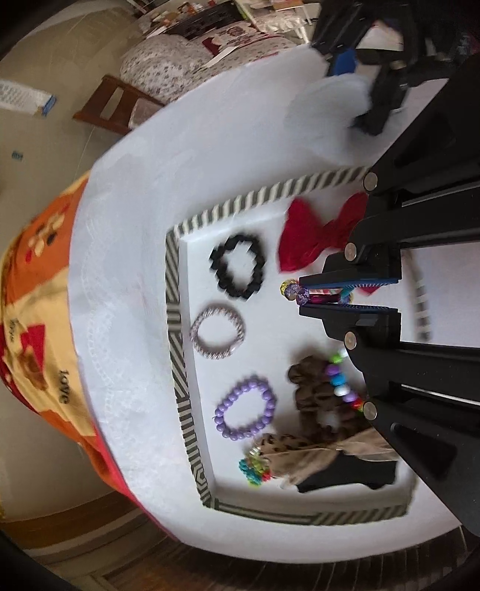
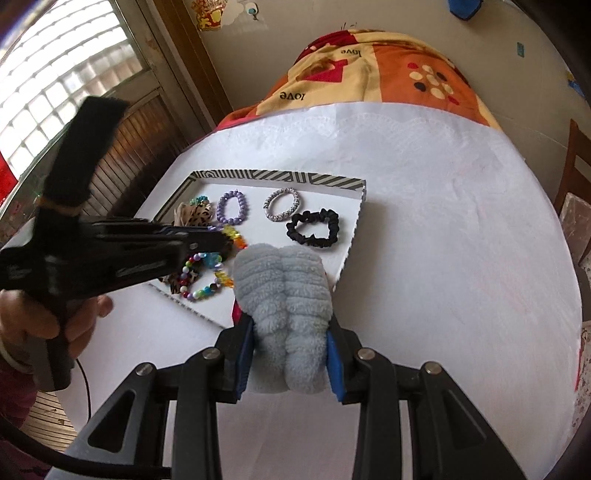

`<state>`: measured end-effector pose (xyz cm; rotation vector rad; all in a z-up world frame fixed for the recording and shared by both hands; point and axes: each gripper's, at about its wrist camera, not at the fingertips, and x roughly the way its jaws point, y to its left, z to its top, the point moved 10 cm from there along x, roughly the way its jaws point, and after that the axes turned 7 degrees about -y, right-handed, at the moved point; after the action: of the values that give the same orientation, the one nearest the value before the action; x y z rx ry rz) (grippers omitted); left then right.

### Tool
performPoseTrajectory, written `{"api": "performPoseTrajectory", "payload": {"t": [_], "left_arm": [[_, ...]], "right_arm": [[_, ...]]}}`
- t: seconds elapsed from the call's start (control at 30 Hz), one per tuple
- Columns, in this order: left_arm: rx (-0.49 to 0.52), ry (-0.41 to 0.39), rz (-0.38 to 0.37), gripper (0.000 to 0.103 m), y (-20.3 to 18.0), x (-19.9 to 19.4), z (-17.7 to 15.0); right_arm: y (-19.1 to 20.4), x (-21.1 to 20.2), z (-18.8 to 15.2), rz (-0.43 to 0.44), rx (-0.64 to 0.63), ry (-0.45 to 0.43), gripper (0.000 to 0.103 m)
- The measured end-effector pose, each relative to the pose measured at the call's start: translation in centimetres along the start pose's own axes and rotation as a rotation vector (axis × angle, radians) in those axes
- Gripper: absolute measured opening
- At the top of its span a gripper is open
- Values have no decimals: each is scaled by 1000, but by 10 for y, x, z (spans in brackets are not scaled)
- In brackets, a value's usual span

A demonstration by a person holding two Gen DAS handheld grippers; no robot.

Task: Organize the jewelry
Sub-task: 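Carry both items into the tray and open both tools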

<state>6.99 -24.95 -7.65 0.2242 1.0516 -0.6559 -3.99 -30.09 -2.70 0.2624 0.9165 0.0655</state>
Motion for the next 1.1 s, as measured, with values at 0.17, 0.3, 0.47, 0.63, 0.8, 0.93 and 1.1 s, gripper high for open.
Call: {"api": "performPoseTrajectory", "payload": {"t": [0.17,0.3,0.47,0.63,0.8,0.93,1.1], "left_arm": [[-103,34,34,0,35,37,16],[-171,50,59,0,61,51,17],[-211,51,73,0,79,53,14],[-233,47,64,0,84,52,9],[-252,40,71,0,85,44,-3],[-248,28,79,7,87,29,-13],[-250,18,83,7,83,4,-31]], "right_arm": [[12,32,7,37,-25,40,35],[29,60,9,70,-68,79,35],[34,96,7,87,-69,132,35],[29,119,3,36,-71,153,35],[29,122,-2,47,-46,172,41],[25,103,6,61,3,128,61],[21,71,13,52,37,66,62]]}}
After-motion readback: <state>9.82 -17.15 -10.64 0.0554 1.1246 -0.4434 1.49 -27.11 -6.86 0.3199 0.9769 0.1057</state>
